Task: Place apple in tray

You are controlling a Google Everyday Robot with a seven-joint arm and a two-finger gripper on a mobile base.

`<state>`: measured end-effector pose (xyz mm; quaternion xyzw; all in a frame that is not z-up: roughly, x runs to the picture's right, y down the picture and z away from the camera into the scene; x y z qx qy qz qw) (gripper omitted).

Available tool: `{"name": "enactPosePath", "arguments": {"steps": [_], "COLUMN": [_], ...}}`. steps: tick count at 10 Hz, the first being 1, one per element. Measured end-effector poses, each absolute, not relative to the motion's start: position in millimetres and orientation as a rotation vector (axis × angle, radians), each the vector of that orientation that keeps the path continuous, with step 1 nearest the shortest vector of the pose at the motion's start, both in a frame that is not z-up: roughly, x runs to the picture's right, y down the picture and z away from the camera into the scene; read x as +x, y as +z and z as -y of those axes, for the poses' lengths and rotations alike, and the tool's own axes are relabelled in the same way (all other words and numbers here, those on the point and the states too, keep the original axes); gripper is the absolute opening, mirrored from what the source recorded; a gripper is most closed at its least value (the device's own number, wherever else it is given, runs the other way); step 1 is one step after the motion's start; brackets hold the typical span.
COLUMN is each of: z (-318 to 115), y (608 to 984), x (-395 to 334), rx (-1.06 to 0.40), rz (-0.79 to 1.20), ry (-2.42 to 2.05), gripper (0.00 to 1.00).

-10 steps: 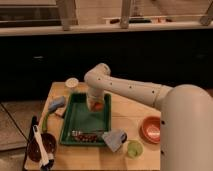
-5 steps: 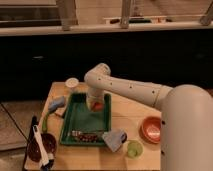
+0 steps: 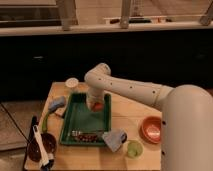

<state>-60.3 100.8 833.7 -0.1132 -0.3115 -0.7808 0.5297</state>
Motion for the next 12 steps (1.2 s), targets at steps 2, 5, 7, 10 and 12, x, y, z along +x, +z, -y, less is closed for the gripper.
{"name": "enactPosePath", "arguments": {"steps": [2,5,7,10,12], "z": [-100,-97,-96,-92,-90], "y": [834,832,832,831,831], "x": [-61,-65,-69,-74,-76], "rx": [-0.277,-0.275,-0.272,-0.262,-0.256], "rz": [0.745,0.748,0.751,0.756,0.759], "ry": [-1.871,-1.889,-1.897,-1.908,-1.910], "gripper": [0.66,0.80,0.80,0.80,0.80]}}
